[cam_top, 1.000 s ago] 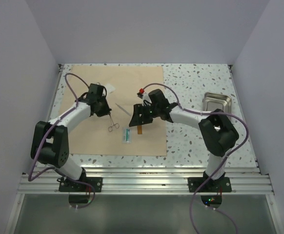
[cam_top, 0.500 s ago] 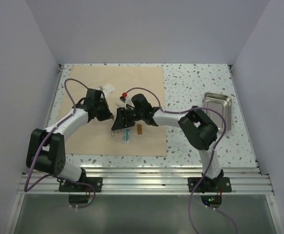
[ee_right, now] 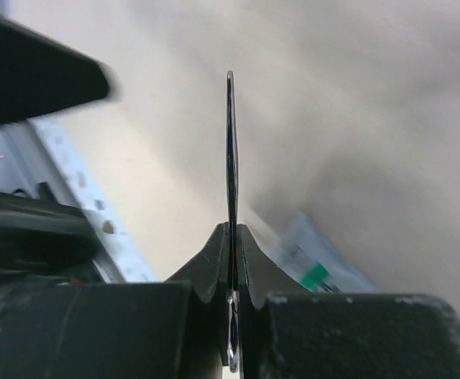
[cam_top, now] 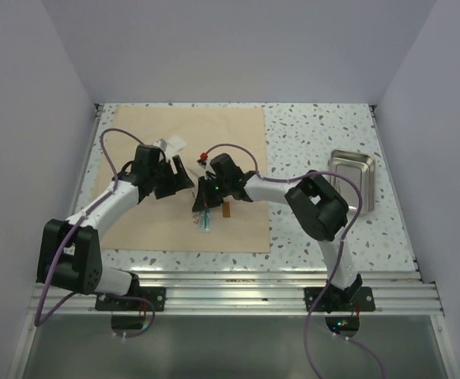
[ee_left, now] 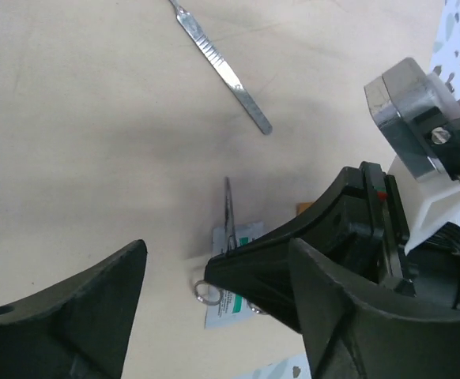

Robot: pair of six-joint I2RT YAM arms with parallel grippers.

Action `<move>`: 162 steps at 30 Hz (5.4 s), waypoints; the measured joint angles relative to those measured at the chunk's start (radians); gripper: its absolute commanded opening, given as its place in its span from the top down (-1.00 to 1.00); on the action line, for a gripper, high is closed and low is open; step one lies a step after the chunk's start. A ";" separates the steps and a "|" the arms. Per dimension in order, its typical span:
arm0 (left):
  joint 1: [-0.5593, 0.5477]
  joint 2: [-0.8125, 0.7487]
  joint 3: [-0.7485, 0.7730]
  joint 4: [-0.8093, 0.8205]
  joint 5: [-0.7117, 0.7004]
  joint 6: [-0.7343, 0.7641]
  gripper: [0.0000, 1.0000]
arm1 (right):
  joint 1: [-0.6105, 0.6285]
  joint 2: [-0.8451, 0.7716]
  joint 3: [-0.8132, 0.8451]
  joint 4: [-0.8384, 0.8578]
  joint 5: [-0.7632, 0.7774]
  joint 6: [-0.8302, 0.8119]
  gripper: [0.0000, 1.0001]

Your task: Prepare the surgical pack

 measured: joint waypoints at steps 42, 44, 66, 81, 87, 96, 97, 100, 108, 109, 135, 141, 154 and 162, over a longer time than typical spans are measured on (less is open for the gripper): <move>0.029 0.080 0.043 -0.040 -0.016 -0.091 -0.35 | -0.753 -0.172 0.070 -0.871 1.209 -0.460 -0.15; 0.027 0.113 0.089 -0.063 -0.037 -0.109 -0.35 | -0.752 -0.175 0.073 -0.875 1.196 -0.457 -0.15; -0.184 0.637 0.742 -0.463 -0.441 -0.338 -0.24 | -0.435 -0.651 -0.196 -0.772 0.727 -0.393 -0.16; -0.180 0.777 0.924 -0.565 -0.588 -0.412 0.17 | -0.415 -0.730 -0.244 -0.685 0.598 -0.383 -0.15; -0.162 0.816 0.957 -0.571 -0.603 -0.406 0.32 | -0.411 -0.730 -0.252 -0.676 0.583 -0.382 -0.15; -0.109 0.836 0.958 -0.566 -0.602 -0.399 0.33 | -0.409 -0.730 -0.259 -0.670 0.580 -0.383 -0.15; -0.106 0.836 0.958 -0.565 -0.601 -0.394 0.33 | -0.409 -0.730 -0.259 -0.668 0.580 -0.383 -0.15; -0.102 0.836 0.958 -0.558 -0.597 -0.385 0.33 | -0.409 -0.730 -0.259 -0.666 0.580 -0.383 -0.15; -0.102 0.849 0.962 -0.549 -0.579 -0.377 0.34 | -0.407 -0.730 -0.259 -0.666 0.580 -0.383 -0.15; -0.102 0.849 0.963 -0.549 -0.579 -0.377 0.34 | -0.407 -0.730 -0.259 -0.666 0.580 -0.383 -0.15; -0.120 0.905 1.045 -0.569 -0.626 -0.291 1.00 | -0.381 -0.729 -0.259 -0.666 0.579 -0.383 -0.16; -0.120 0.878 0.996 -0.523 -0.625 -0.275 1.00 | -0.367 -0.722 -0.259 -0.664 0.573 -0.383 -0.16; -0.120 0.711 0.714 -0.304 -0.529 -0.161 1.00 | -0.295 -0.560 -0.259 -0.433 0.303 -0.328 -0.15; -0.120 0.626 0.594 -0.246 -0.478 -0.110 1.00 | -0.260 -0.312 -0.212 -0.225 0.080 -0.272 -0.17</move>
